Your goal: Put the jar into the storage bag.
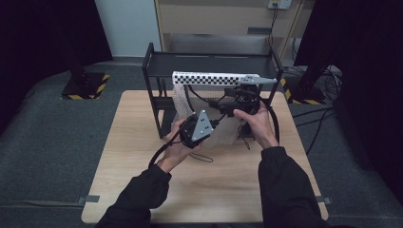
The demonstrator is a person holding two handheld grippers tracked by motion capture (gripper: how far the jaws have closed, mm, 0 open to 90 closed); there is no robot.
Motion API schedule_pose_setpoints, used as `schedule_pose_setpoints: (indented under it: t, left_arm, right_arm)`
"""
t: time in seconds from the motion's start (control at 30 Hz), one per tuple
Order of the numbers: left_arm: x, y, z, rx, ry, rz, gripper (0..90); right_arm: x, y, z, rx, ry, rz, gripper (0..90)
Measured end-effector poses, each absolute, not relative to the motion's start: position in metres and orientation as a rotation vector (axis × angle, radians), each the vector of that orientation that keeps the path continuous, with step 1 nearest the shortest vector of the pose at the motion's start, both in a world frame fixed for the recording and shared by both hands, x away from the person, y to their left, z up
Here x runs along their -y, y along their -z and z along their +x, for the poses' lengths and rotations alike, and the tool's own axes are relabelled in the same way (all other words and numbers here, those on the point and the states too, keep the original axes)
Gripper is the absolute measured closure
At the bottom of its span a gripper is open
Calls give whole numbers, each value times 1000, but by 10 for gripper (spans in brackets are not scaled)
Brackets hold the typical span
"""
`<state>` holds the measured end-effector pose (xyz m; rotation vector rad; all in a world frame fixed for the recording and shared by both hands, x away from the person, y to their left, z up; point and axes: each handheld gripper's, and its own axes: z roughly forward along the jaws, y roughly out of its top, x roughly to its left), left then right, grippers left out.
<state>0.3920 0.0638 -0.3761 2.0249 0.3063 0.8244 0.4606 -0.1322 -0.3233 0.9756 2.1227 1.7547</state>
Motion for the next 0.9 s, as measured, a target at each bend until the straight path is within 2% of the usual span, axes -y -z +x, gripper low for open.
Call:
schedule_pose_setpoints:
  t: [0.13,0.27,0.37,0.47,0.53,0.67,0.9]
  left_arm:
    - [-65,379,398,-339,-784,2046,886]
    - [-66,384,404,-372,-738,2062,828]
    - [-69,384,407,-394,-680,2038,747]
    - [-74,375,406,-406,-679,1983,618]
    - [-78,370,405,-436,-688,1933,481]
    - [-83,362,403,-522,-691,1841,304]
    - [-94,358,405,-722,-697,1737,165]
  right_arm:
    - [139,313,451,-2026,-1795,982,112]
    - [145,311,444,-1956,-1802,1036,100]
    - [146,315,440,-1900,-1737,1035,94]
    - [148,321,439,-1857,-1697,1043,85]
    - [150,325,438,-1836,-1666,1045,80]
    - [151,333,436,-1800,-1594,1052,58]
    - [150,344,433,-1769,-1464,1064,32]
